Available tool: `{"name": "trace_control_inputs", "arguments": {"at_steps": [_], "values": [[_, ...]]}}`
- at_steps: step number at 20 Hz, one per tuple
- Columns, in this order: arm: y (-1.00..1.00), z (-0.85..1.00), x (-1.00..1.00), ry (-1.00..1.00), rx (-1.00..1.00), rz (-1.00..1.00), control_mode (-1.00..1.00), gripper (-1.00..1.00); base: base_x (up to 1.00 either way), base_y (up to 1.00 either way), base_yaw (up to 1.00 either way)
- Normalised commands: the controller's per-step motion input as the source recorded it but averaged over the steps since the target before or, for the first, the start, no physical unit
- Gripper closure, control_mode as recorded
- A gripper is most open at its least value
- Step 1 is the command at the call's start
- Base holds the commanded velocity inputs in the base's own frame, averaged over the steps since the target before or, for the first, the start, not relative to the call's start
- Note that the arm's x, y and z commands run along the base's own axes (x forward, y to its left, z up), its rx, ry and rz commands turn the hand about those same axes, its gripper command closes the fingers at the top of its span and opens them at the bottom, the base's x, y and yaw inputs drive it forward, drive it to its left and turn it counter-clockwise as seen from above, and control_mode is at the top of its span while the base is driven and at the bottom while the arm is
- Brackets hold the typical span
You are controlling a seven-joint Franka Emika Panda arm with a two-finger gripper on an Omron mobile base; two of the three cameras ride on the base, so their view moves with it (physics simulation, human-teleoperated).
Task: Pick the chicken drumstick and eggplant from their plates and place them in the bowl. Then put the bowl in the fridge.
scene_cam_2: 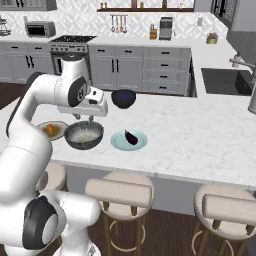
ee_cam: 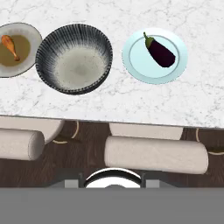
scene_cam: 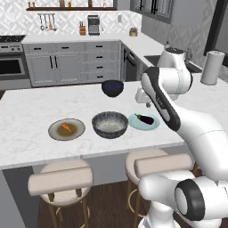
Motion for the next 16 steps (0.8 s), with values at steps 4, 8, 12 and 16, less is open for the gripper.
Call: {"name": "trace_control_inputs", "arguments": {"at_steps": [4, 8, 12, 16], "values": [[-0.16, -0.11, 0.0, 0.0, 0.0, 0.0, -1.0, -1.0, 0.0, 0.0, 0.0], [-0.56, -0.32, 0.4, 0.0, 0.0, 0.04, -1.0, -1.0, 0.0, 0.0, 0.0], [-0.64, -0.34, 0.81, 0.03, 0.0, 0.05, -1.0, -1.0, 0.0, 0.0, 0.0], [-0.39, -0.47, 0.99, 0.12, -0.07, 0.08, -1.0, -1.0, 0.0, 0.0, 0.0]]}}
